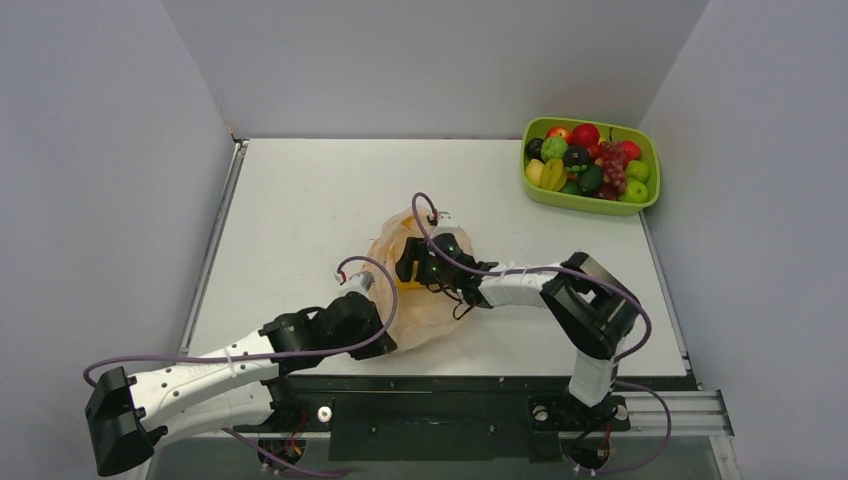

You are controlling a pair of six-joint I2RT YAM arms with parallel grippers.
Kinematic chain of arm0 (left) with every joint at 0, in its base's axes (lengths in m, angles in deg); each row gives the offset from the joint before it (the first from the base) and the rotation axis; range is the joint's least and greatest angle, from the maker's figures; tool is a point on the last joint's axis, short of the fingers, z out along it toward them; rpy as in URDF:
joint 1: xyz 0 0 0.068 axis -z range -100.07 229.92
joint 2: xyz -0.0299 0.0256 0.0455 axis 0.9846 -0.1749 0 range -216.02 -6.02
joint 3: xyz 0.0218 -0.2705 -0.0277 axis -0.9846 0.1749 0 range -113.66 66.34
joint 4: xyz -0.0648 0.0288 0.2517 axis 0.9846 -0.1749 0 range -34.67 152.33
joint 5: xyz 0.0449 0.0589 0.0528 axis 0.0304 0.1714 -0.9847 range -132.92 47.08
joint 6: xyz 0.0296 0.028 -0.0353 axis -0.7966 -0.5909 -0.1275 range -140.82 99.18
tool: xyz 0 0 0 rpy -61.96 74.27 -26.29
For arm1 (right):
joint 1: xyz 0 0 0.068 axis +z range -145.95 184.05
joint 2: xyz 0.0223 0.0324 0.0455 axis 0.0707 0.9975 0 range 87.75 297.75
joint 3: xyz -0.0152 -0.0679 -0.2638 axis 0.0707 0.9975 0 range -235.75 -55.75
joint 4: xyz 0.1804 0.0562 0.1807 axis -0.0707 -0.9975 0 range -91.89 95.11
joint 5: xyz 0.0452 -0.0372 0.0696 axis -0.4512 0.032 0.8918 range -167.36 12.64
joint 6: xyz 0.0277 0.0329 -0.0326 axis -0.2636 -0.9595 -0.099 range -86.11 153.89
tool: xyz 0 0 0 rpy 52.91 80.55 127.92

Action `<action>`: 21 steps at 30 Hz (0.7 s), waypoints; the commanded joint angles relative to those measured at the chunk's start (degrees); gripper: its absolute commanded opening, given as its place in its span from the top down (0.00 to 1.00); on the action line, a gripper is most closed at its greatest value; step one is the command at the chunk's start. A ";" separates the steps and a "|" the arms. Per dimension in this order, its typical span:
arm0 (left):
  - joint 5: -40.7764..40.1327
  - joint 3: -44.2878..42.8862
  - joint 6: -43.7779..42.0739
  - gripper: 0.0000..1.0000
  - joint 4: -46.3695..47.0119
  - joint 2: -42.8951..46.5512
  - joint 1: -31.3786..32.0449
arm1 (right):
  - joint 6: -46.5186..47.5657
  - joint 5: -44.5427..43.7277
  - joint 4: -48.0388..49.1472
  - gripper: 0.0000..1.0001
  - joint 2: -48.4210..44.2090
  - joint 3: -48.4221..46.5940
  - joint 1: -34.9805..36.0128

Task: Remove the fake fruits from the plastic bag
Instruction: Take out the fake fruit from the plastic bag.

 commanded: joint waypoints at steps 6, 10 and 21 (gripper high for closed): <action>-1.80 0.21 -0.63 1.00 4.78 -2.32 -0.36 | 4.27 3.54 -4.57 1.00 -16.31 8.28 4.75; -1.99 0.57 -0.51 1.00 5.26 -3.36 -0.42 | 5.32 4.22 -5.37 1.00 -22.87 10.30 4.98; -7.40 3.46 2.26 1.00 3.16 0.30 -0.67 | 11.75 -6.79 -18.66 1.00 -41.28 8.16 5.09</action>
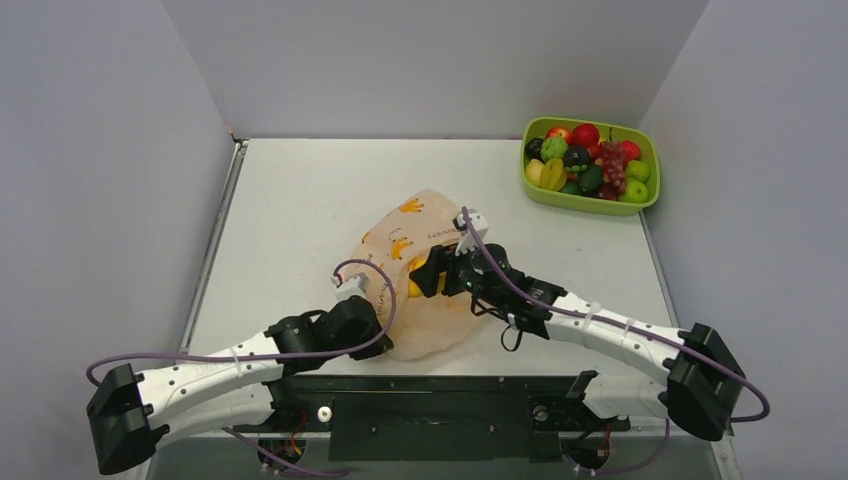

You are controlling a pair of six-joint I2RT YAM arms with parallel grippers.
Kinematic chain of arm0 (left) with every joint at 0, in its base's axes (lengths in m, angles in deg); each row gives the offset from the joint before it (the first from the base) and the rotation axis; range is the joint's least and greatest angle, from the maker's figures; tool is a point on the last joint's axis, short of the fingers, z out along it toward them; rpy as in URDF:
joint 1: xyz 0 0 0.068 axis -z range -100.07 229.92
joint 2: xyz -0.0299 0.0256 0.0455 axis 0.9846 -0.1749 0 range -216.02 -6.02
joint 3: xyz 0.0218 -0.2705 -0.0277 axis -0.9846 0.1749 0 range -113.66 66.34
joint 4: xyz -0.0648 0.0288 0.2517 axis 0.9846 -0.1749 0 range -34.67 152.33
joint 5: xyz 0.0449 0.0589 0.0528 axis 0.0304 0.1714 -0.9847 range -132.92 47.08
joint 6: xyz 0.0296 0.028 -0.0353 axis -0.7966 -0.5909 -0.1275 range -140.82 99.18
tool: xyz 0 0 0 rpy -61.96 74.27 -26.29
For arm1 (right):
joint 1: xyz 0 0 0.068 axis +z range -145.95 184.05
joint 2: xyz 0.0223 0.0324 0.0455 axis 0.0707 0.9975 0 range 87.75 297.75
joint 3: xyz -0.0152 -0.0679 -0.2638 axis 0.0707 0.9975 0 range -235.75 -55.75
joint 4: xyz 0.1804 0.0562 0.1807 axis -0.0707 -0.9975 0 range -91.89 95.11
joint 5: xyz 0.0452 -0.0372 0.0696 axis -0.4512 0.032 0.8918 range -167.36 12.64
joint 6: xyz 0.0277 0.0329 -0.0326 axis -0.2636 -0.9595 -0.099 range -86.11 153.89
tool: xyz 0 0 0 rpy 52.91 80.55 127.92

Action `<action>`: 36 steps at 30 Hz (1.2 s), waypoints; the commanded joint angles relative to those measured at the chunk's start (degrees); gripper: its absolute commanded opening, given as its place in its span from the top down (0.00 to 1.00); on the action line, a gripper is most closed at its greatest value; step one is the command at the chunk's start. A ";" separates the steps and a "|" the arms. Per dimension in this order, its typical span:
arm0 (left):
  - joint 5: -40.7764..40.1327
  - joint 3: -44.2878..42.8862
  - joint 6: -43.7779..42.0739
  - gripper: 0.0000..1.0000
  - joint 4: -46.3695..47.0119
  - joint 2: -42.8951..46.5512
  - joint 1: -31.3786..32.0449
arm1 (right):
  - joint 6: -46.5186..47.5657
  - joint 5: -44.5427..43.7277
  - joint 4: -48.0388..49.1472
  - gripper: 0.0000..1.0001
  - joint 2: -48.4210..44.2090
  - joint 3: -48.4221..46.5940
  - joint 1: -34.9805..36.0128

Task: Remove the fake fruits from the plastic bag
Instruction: Take out the fake fruit from the plastic bag, then place the fake fruit in the bin.

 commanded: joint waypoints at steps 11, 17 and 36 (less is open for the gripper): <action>-6.83 -0.29 0.50 1.00 -2.54 4.76 -1.29 | 11.10 -21.87 -17.06 1.00 -13.59 -7.98 -3.13; -9.66 -0.30 -0.67 1.00 -4.25 5.31 -2.03 | 10.71 -14.61 -14.24 1.00 -12.49 -10.68 -6.25; -7.32 -7.40 -16.50 1.00 -5.46 -4.26 -18.58 | 5.05 -34.41 -7.79 1.00 16.55 -27.06 -42.34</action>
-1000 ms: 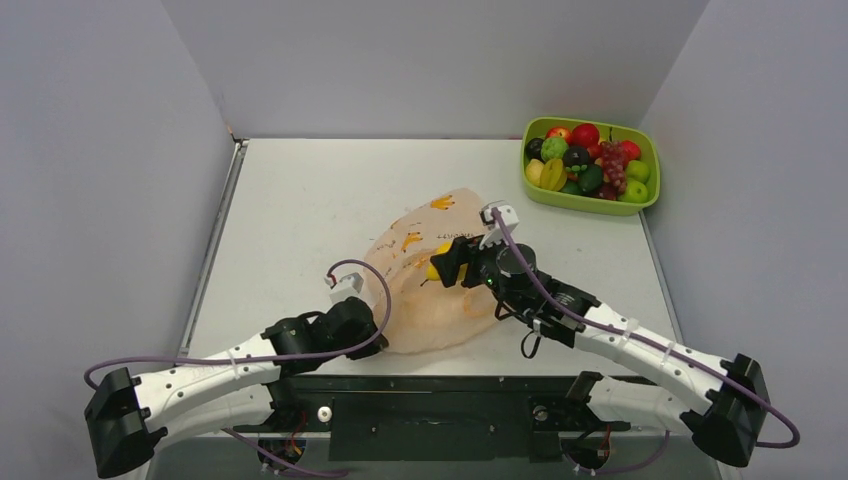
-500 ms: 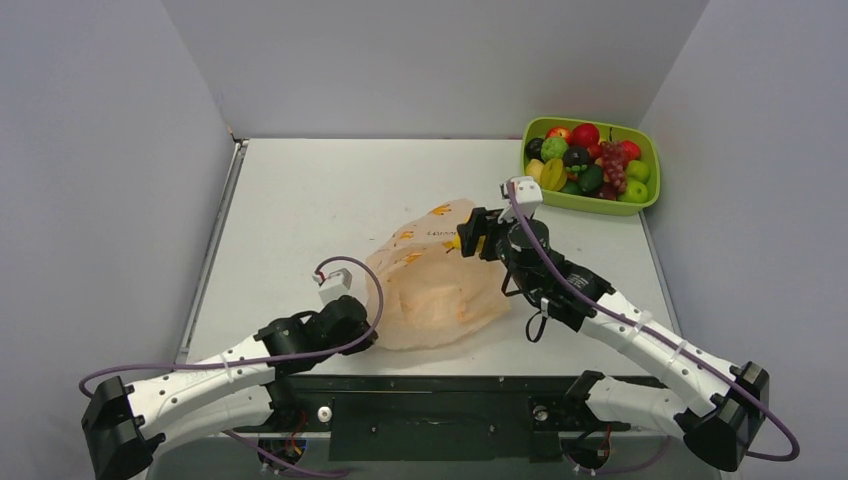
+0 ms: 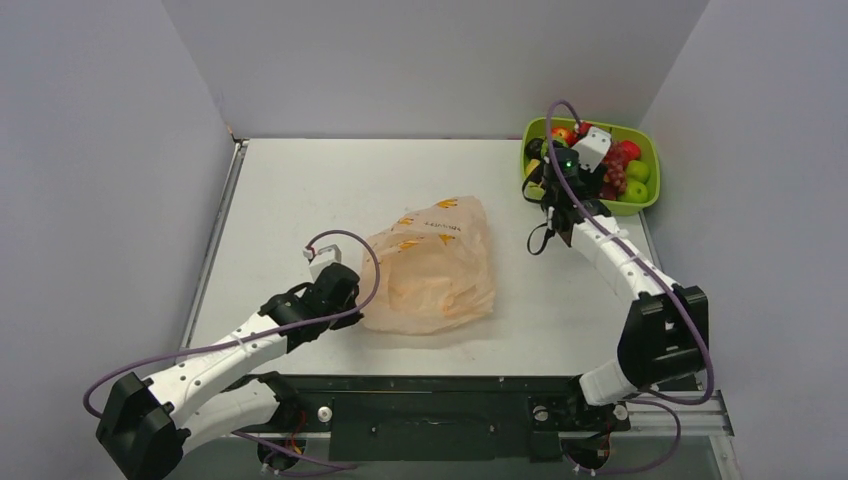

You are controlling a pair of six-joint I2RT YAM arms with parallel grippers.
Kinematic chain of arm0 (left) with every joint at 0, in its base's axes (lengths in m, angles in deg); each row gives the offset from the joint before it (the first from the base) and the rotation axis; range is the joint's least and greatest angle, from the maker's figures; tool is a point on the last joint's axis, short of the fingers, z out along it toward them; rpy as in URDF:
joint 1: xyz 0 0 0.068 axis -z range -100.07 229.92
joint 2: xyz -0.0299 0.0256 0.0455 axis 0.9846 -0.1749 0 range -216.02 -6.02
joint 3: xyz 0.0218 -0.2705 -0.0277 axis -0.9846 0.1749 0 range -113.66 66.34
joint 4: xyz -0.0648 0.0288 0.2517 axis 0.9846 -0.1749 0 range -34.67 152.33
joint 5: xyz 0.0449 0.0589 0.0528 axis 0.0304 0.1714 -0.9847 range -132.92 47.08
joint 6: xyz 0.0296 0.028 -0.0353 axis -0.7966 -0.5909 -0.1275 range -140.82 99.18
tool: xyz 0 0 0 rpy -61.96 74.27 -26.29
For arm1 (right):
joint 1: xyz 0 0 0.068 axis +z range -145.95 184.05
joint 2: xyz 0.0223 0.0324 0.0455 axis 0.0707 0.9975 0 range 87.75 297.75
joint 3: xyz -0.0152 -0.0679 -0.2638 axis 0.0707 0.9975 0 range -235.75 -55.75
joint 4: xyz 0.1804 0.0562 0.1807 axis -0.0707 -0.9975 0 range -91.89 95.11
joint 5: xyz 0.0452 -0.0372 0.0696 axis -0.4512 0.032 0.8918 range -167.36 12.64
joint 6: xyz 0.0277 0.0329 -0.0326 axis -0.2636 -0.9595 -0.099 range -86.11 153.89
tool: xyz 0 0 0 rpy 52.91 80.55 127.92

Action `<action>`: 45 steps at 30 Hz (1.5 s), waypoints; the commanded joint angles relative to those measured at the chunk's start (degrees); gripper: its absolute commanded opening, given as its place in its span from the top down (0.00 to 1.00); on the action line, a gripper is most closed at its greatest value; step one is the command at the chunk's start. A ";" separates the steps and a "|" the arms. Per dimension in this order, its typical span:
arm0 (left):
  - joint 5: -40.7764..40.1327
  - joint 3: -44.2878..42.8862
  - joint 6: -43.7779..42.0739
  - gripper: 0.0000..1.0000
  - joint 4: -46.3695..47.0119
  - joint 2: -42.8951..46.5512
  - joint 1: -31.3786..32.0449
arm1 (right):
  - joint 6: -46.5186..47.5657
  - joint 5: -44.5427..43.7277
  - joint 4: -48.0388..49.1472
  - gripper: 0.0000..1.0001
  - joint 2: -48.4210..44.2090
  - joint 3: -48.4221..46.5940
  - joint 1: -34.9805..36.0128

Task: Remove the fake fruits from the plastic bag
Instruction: Place the fake fruit in the bin.

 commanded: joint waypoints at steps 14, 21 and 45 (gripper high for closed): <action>3.45 -4.79 -11.99 1.00 -2.69 -1.07 -8.12 | -8.48 3.51 10.83 1.00 25.57 -19.61 -26.74; 4.99 -7.67 -15.01 0.82 -5.00 0.43 -9.59 | -9.10 7.94 10.75 1.00 30.17 -24.22 -30.90; 8.23 -25.68 -19.09 0.55 -13.49 5.32 -12.79 | -5.04 20.30 5.93 0.67 38.65 -28.20 -34.42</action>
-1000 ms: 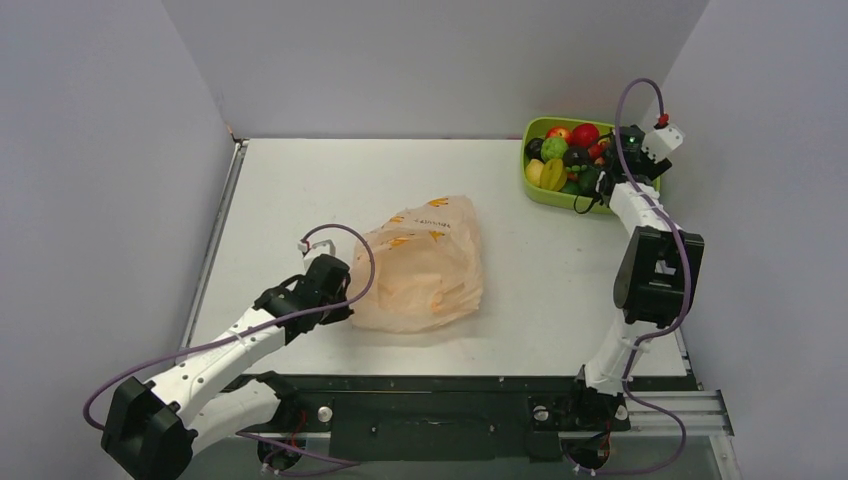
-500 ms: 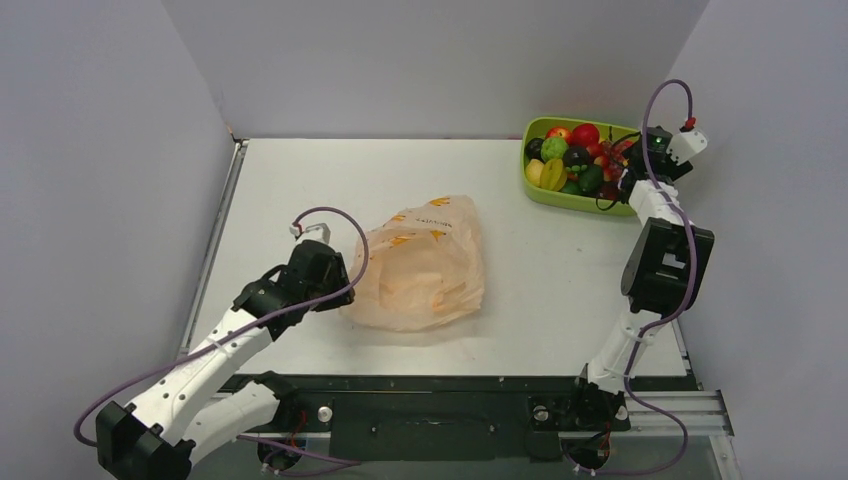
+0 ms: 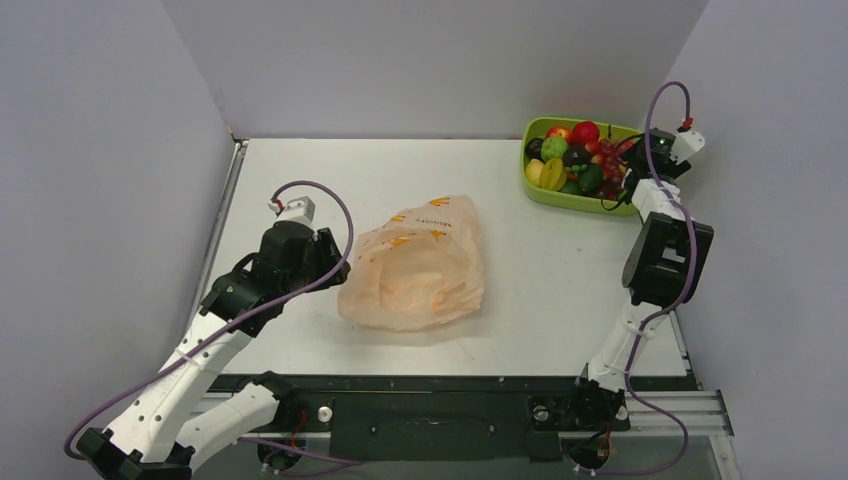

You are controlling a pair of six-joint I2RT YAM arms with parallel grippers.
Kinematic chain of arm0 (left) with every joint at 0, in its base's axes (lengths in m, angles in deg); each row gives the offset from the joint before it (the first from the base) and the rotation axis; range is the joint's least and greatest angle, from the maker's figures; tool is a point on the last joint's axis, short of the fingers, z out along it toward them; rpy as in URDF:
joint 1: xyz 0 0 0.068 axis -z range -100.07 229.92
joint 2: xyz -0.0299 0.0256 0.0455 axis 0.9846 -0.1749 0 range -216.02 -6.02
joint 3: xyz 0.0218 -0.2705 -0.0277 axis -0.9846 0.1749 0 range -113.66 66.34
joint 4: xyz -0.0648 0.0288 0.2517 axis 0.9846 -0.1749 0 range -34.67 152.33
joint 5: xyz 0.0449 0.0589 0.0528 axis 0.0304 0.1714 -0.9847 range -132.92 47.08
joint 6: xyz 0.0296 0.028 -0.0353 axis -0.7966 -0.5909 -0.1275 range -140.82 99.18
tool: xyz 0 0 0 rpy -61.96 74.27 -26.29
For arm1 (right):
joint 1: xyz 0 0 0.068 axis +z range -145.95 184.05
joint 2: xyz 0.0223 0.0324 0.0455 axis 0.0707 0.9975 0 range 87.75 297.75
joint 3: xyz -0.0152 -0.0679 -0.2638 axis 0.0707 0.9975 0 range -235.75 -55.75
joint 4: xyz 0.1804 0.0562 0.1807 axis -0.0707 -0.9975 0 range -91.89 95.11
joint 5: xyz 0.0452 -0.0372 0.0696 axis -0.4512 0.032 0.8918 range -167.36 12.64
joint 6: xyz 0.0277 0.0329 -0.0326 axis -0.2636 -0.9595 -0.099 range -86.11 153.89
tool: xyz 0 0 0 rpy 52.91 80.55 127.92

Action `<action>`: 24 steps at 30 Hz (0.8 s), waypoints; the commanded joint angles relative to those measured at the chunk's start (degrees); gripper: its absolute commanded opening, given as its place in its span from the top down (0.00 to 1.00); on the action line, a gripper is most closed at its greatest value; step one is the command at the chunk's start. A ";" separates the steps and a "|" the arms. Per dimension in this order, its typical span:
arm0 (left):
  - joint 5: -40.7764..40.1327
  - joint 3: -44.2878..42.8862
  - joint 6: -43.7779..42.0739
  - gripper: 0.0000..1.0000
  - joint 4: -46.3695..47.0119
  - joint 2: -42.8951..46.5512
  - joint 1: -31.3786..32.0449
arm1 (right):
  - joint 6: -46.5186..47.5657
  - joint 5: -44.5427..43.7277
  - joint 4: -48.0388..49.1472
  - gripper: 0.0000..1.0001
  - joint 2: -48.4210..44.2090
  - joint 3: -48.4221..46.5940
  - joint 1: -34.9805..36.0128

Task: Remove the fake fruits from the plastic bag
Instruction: Place the fake fruit in the bin.

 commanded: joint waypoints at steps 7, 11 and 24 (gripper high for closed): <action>2.91 -3.81 -3.14 0.56 -0.48 1.70 -1.03 | -5.00 10.95 -4.14 0.40 7.65 -7.37 -0.43; 4.27 -3.48 -3.97 0.42 0.38 4.39 -1.08 | -4.94 11.12 -6.96 0.33 8.32 -10.22 -0.39; 8.55 -2.54 -3.37 0.18 0.25 9.83 -1.08 | 2.20 0.46 -12.78 0.13 0.16 -8.47 1.31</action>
